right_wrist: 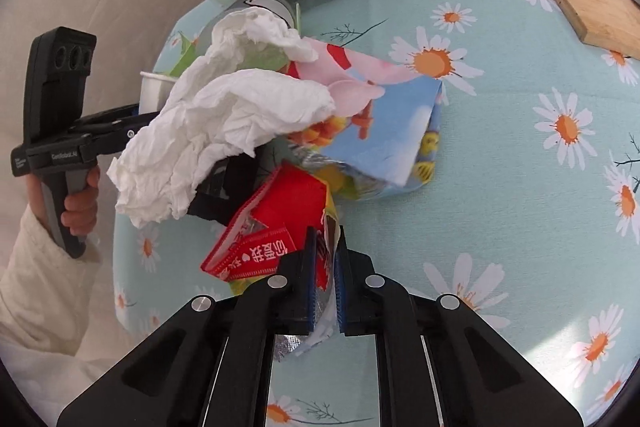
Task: Collect trash
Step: 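Lift the wrapper and cup and carry both over the black bin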
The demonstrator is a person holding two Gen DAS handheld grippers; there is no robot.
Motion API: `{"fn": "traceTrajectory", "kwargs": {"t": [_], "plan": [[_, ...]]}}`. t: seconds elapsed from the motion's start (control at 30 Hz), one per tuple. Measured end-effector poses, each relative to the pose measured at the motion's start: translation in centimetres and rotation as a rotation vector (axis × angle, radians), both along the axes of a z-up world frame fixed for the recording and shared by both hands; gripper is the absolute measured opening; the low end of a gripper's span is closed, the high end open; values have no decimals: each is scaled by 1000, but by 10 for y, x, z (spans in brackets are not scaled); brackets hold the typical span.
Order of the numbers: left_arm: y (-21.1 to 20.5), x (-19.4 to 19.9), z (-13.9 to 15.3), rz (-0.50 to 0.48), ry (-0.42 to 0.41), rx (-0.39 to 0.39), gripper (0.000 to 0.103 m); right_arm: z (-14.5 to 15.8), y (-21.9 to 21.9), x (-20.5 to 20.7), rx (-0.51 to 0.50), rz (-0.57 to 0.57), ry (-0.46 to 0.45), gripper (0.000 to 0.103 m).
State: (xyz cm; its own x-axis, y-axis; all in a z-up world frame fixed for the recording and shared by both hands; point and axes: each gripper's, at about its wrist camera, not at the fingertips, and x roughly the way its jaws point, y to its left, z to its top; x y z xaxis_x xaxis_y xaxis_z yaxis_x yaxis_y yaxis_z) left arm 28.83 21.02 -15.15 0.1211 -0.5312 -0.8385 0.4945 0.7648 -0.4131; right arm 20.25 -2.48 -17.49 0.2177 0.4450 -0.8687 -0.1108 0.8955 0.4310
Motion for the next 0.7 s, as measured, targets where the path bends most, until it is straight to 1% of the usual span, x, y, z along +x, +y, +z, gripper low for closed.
{"fn": "traceTrajectory", "kwargs": {"t": [0.07,0.23,0.37,0.47,0.6,0.7], "plan": [[-1,-2,3,-13,-12,36,68,5,0,-3,13,10,-14,4],[4,-4,9,-9,-35,90,68,18,0,-11,-19,38,-47,3],[14,-8,15,-10,-45,96,68,35,-4,-15,-30,43,-78,3],[19,-9,14,-4,-50,126,68,48,-10,-15,-63,46,-104,3],[28,-13,17,-1,-48,127,68,70,-23,-14,-114,41,-147,3],[33,-18,21,10,-61,159,68,87,-32,-12,-139,28,-187,3]]}}
